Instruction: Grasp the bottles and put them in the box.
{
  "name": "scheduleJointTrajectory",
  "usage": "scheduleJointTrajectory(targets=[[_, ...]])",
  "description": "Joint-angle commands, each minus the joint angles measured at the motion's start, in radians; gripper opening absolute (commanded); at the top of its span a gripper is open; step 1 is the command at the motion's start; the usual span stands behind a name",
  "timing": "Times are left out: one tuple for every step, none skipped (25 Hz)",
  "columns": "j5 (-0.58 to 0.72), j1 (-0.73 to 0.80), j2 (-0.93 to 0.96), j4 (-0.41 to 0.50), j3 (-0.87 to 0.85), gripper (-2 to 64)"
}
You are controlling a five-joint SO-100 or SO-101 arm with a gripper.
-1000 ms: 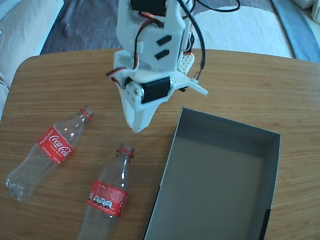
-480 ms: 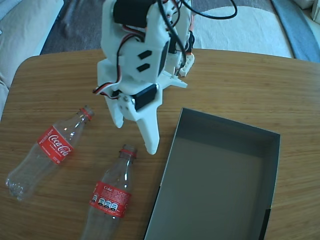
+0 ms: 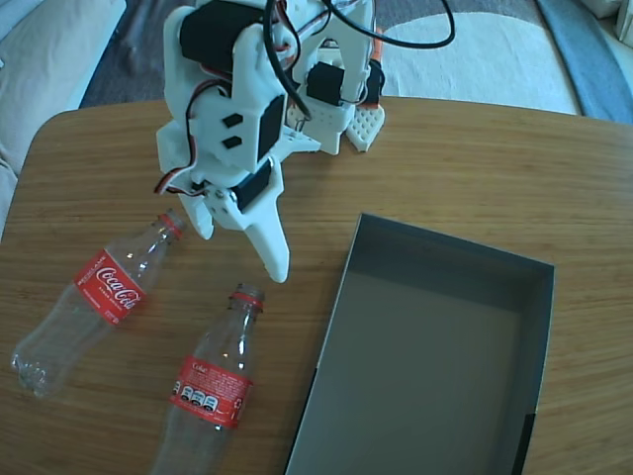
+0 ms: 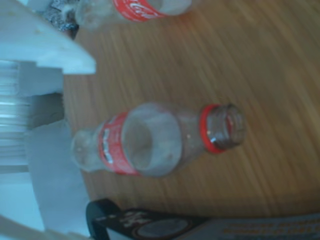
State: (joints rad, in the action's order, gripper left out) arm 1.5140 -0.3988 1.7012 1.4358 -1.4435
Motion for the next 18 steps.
scheduleJointTrajectory(targets=[[0.002, -0.006, 0.011, -0.005, 0.009, 47.3], [-0.002, -0.006, 0.011, -0.014, 0.008, 50.3], [-0.006, -0.003, 0.009, -0.038, -0.005, 52.9], [-0.006, -0.003, 0.009, -0.074, -0.025, 54.8], [-0.006, 0.002, 0.009, -0.114, -0.041, 56.1], [-0.003, 0.002, 0.009, -0.155, -0.061, 56.7], [0.002, 0.003, 0.009, -0.196, -0.078, 56.7], [0.003, 0.003, 0.009, -0.236, -0.095, 56.2], [0.003, 0.003, 0.009, -0.272, -0.112, 56.2], [0.003, 0.003, 0.009, -0.307, -0.127, 56.2], [0.005, 0.003, 0.009, -0.336, -0.144, 56.2], [0.005, 0.003, 0.009, -0.360, -0.163, 56.2], [0.005, 0.003, 0.009, -0.383, -0.179, 56.2], [0.005, 0.005, 0.009, -0.408, -0.198, 56.2], [0.005, 0.005, 0.009, -0.431, -0.219, 56.2], [0.005, 0.006, 0.009, -0.451, -0.241, 56.2], [0.005, 0.011, 0.009, -0.468, -0.258, 56.1], [0.005, 0.014, 0.009, -0.482, -0.275, 56.1]])
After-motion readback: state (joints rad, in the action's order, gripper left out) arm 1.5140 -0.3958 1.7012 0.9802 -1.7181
